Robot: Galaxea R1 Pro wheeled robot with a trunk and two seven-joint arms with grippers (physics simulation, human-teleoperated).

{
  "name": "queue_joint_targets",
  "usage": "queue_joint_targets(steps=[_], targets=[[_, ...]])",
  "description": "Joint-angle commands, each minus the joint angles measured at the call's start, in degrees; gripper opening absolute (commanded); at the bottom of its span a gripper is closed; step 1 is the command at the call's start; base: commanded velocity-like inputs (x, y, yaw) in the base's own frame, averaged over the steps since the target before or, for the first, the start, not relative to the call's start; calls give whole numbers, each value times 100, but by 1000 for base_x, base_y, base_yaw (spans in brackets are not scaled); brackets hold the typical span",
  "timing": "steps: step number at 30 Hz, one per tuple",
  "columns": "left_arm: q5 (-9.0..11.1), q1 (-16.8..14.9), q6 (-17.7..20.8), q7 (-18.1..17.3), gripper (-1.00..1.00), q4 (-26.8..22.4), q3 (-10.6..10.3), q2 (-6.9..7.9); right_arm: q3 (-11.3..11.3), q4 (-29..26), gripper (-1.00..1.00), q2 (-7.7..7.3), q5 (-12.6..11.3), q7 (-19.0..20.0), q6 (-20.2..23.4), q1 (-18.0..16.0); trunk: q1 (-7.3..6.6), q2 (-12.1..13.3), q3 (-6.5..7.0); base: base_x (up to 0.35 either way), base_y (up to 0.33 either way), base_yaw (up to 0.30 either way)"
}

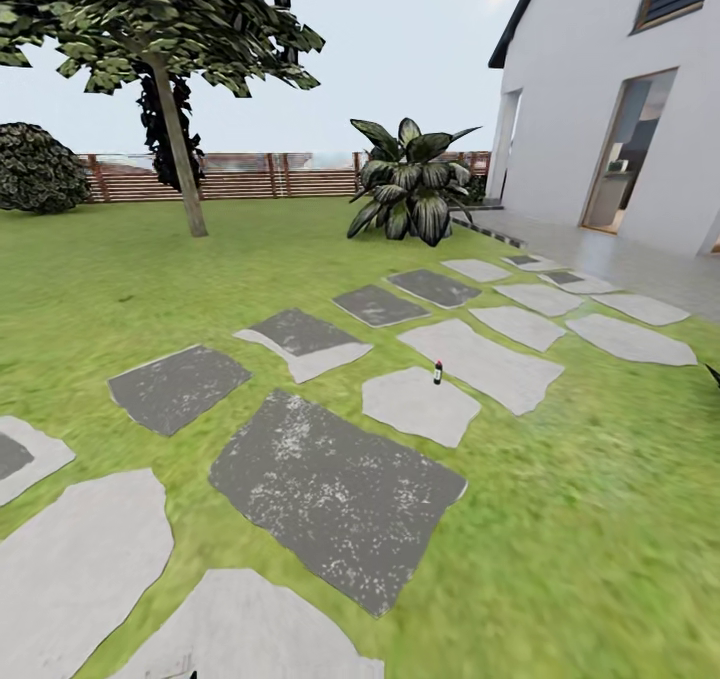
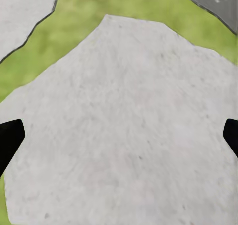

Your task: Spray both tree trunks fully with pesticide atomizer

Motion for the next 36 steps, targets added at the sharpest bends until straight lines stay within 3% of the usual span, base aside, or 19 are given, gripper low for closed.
queue_joint_targets(steps=[1,21,36], targets=[[0,0,0,-2,100,0,0,0,1,-3,100,0,-1,0,0,1,0,0,0,338,0,0],[0,0,0,-1,100,0,0,0,3,-7,100,9,-7,0,-9,2,0,0,0,338,0,-8],[0,0,-3,-3,100,0,0,0,3,-1,100,9,-7,0,-7,1,0,0,0,338,0,-237]])
